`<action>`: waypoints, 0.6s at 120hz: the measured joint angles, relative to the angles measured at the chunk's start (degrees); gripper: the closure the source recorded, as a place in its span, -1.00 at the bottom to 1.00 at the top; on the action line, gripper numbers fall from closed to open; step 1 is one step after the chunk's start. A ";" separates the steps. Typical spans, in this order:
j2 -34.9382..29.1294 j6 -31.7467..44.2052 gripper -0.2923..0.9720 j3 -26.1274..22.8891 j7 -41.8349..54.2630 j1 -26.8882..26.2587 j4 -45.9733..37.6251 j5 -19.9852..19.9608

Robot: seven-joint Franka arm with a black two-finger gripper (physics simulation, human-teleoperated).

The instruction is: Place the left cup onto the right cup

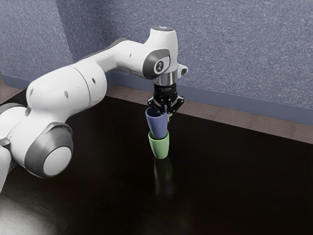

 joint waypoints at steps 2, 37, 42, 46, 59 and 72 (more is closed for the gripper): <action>0.02 0.00 0.70 0.01 0.00 0.00 0.01 0.00; 0.31 -0.05 0.70 0.03 -0.03 0.00 0.03 -0.04; 0.32 -0.06 0.70 0.03 -0.03 0.00 0.03 -0.05; 0.32 -0.06 0.70 0.03 -0.04 0.00 0.03 -0.05; 0.33 -0.06 0.70 0.03 -0.04 0.00 0.03 -0.05; 0.33 -0.02 0.41 0.04 0.00 0.00 0.02 -0.16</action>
